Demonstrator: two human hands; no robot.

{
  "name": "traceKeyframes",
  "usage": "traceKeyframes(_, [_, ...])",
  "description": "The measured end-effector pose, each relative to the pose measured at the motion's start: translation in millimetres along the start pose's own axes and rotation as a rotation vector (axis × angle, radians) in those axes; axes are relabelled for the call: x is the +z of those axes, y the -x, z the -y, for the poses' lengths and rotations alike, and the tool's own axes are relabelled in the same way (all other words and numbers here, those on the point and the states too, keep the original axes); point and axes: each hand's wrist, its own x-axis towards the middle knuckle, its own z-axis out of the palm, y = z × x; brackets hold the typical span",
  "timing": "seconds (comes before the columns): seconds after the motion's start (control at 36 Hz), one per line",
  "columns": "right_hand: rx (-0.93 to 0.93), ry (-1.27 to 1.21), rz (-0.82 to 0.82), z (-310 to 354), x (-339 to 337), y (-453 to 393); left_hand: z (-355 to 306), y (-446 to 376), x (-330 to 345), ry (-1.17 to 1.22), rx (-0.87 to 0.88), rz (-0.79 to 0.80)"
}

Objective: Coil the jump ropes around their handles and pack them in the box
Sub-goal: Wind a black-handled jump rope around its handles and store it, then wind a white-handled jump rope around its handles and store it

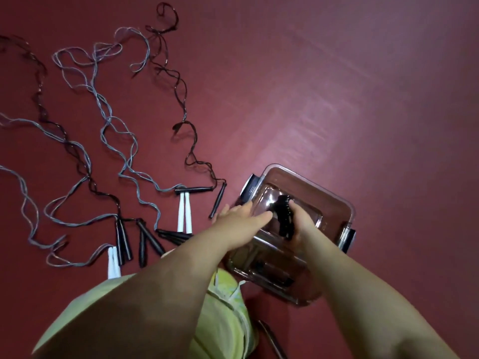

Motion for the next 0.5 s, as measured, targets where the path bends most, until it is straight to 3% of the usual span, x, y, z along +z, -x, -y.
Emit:
traceKeyframes(0.11, [-0.039, -0.006, 0.075, 15.4, 23.9, 26.0, 17.2, -8.2, -7.9, 0.012, -0.018, -0.018])
traceKeyframes(0.25, [-0.157, 0.164, 0.064, 6.9, 41.6, 52.0, 25.6, -3.5, -20.2, 0.098, -0.004, -0.076])
traceKeyframes(0.39, [-0.215, 0.122, 0.260, 7.9, 69.4, 94.7, 24.4, 16.6, -58.1, -0.059, 0.117, -0.168])
traceKeyframes(0.5, [-0.313, 0.173, 0.368, 15.1, 113.9, 145.6, 33.2, 63.9, -103.6, 0.080, 0.266, -0.440])
